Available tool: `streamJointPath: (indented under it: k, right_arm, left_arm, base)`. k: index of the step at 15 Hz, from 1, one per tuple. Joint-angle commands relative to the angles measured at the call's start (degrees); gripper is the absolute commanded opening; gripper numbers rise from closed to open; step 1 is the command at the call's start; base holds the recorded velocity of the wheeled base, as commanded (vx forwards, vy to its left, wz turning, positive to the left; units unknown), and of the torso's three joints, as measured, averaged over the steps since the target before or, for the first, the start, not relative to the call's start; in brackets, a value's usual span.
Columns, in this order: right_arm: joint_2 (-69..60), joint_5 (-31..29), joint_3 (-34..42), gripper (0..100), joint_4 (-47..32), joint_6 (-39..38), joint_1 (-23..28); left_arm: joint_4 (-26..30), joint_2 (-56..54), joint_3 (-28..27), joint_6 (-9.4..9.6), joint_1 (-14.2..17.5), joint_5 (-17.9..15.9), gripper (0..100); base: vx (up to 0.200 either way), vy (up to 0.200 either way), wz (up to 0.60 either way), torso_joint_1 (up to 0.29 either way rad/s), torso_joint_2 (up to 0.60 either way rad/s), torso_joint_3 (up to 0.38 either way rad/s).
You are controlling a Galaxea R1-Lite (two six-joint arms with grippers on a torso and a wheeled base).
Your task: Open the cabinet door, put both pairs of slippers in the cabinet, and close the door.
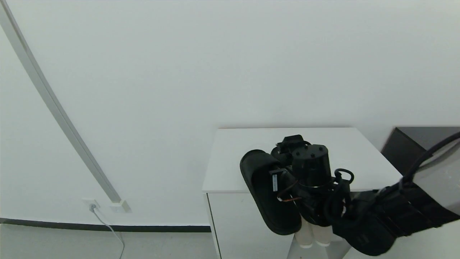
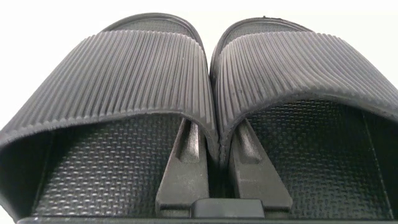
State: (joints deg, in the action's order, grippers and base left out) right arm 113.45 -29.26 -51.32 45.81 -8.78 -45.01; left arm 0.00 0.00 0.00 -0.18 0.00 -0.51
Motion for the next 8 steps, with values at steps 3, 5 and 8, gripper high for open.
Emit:
streamJointPath:
  k: [3,5,8]
  right_arm:
    - [-6.0,0.1,4.7,0,0.9,-0.1,-1.2]
    - [-5.9,0.1,5.0,0,0.9,-0.1,-1.3]
    - [-5.8,0.1,5.4,0,0.9,-0.2,-1.6]
  left_arm:
    - [0.0,0.0,0.0,0.01,0.0,0.0,0]
    - [0.0,0.0,0.0,0.01,0.0,0.0,0]
    - [0.0,0.1,0.0,-0.08,0.0,0.0,0]
  base:
    - [0.0,0.0,0.0,0.0,0.0,0.0]
    - [-0.1,0.0,0.0,-0.001,0.0,0.004]
    - [-0.2,0.0,0.0,0.001,0.0,0.004]
